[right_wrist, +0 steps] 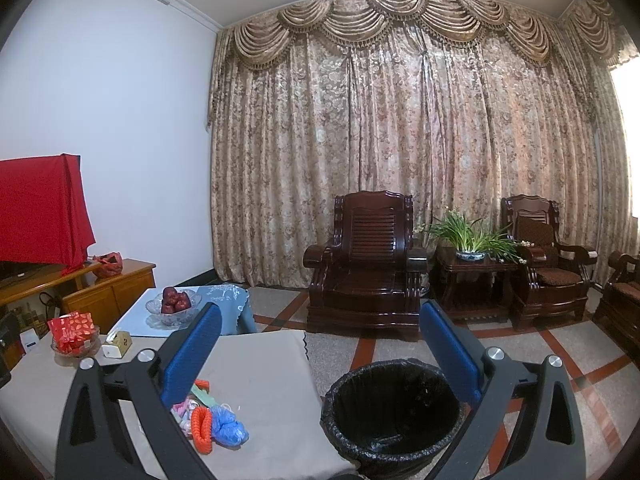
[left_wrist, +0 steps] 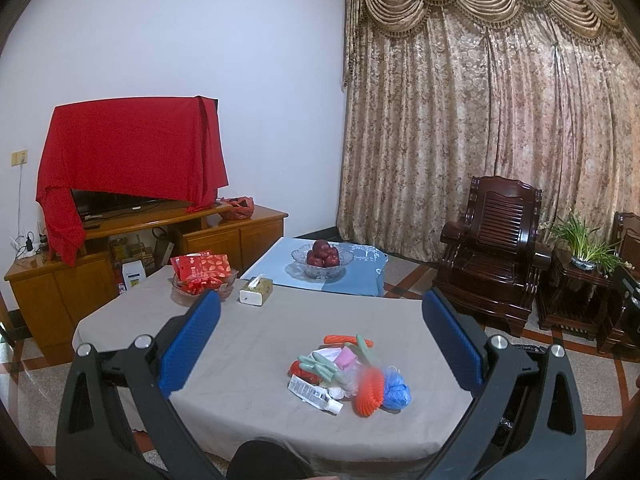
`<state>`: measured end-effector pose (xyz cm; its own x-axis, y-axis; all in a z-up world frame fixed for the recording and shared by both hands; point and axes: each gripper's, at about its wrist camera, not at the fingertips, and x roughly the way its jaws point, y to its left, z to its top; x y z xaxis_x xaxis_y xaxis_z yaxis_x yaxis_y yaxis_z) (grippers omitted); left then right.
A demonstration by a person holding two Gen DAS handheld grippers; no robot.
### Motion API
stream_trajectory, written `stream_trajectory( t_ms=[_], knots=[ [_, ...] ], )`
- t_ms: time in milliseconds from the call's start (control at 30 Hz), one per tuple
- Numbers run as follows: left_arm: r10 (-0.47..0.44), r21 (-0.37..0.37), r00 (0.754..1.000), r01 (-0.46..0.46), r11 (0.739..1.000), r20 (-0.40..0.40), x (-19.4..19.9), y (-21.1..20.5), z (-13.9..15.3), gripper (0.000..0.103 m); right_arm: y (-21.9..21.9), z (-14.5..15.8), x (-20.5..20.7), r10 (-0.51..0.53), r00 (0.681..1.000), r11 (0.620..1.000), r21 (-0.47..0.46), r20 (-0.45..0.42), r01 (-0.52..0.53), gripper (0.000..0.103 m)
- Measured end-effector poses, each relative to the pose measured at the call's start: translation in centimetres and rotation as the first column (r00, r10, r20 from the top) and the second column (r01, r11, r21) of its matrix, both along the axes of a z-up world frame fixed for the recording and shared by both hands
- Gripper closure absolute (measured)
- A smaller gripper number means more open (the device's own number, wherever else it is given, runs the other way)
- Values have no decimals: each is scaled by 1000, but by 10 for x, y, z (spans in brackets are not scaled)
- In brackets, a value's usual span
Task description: Collect trash
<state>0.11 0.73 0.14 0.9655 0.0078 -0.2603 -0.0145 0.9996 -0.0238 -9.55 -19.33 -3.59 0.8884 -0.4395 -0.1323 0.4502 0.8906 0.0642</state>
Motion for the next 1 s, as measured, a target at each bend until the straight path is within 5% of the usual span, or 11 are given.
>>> stream_trajectory(
  t_ms=[567, 1000],
  knots=[
    [2, -1, 1000, -2, 1000, -1, 0, 6, 2, 5, 15, 28, 9, 1, 1000, 1000, 2, -5, -1, 6],
    [10, 9, 988, -9, 1000, -151, 36, 15, -41, 5, 19, -17, 48, 48, 993, 999, 0, -109, -48, 6]
  ],
)
